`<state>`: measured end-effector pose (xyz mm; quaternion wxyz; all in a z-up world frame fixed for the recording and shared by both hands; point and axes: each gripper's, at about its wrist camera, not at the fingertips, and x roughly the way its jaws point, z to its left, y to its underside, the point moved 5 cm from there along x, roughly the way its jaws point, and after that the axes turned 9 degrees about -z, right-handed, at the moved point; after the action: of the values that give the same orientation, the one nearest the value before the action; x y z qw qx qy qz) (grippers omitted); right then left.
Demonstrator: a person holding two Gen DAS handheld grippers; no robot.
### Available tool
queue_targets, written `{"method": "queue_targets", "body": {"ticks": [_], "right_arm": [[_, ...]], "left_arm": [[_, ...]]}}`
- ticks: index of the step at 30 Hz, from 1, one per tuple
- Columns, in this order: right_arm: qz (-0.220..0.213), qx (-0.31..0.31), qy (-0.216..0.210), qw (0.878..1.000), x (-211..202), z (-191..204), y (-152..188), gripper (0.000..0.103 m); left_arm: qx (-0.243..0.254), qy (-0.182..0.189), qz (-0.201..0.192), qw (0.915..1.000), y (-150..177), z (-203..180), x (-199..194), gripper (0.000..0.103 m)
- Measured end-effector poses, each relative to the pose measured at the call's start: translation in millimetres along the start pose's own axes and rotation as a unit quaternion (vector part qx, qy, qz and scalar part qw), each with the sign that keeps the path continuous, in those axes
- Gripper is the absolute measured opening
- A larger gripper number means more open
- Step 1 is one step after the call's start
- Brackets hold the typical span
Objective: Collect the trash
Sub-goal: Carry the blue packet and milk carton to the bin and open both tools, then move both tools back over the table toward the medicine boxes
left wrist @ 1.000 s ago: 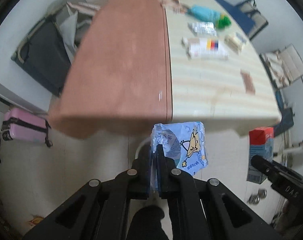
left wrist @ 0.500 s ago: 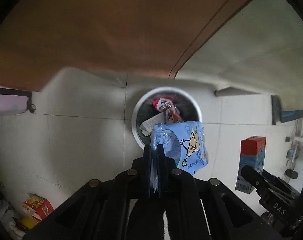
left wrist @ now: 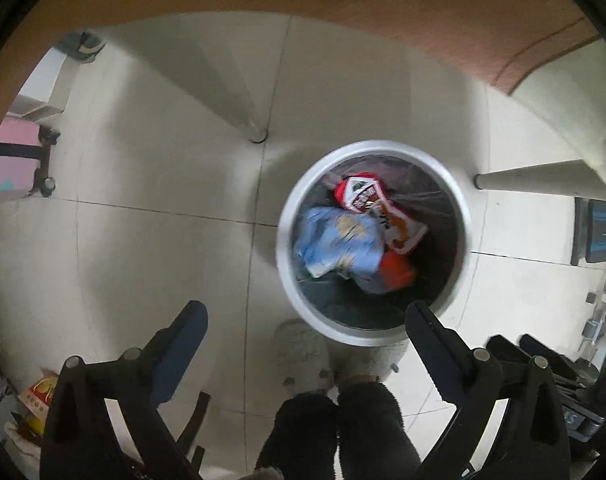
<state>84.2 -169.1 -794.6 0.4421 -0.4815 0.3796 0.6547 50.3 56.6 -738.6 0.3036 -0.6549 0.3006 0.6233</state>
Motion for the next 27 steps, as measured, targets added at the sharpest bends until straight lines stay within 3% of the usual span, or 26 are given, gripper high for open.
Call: {"method": "queue_targets", "body": {"ticks": [6,11,27], "right_arm": [[-0.019,-0.038,0.063,0.997,-12,-1,0,0.102],[-0.038,-0.062,0.097,0.993,-30,7,-1,0.102],[-0.075,-0.065,0.104,0.99,-131,30,21,0.102]], "left_arm": [[0.006,-0.025,-0.043,0.9987,1,11,-20,0.101],[0.004,-0.024,-0.048,0.9986,6,15,-37,0.101],[0.031,-0.02,-0.067,0.997,31,5,-124,0.101]]}}
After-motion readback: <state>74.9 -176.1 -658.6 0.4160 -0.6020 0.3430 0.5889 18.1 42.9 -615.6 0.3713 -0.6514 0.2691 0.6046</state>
